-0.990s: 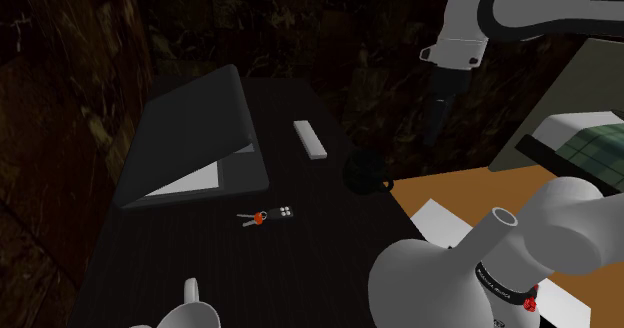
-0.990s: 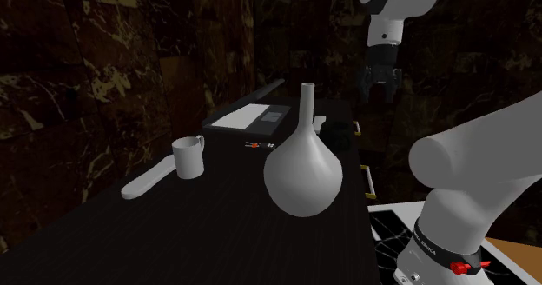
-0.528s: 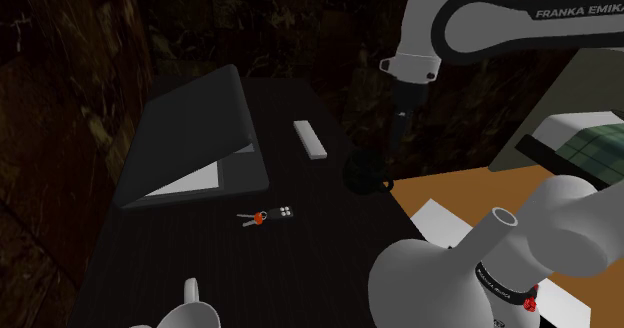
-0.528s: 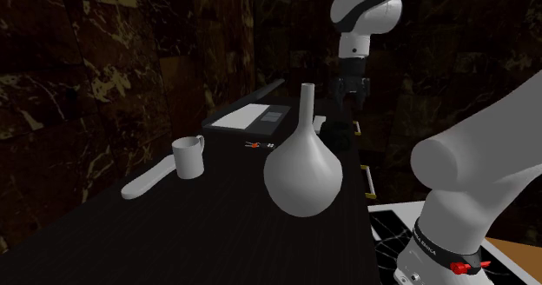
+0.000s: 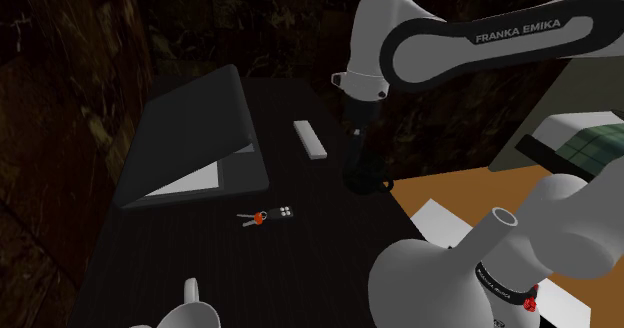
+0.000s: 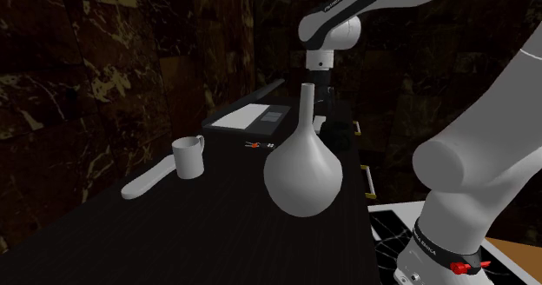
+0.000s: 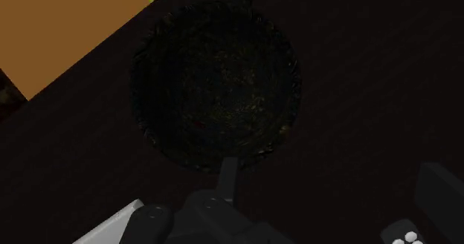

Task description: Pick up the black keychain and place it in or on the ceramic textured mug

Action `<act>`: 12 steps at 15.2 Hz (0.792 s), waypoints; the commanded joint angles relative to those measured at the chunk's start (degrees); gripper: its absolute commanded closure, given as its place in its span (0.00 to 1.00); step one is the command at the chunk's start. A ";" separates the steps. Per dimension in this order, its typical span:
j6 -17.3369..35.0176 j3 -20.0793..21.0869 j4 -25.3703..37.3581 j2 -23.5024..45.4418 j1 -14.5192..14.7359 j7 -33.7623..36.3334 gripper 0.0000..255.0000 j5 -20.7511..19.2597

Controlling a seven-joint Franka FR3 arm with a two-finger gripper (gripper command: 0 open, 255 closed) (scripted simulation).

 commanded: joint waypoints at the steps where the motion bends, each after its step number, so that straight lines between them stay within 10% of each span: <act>1: 2.34 1.55 1.51 3.16 0.96 0.04 0.00 -0.63; 12: 11.02 8.51 14.37 22.68 6.56 2.62 0.00 -9.67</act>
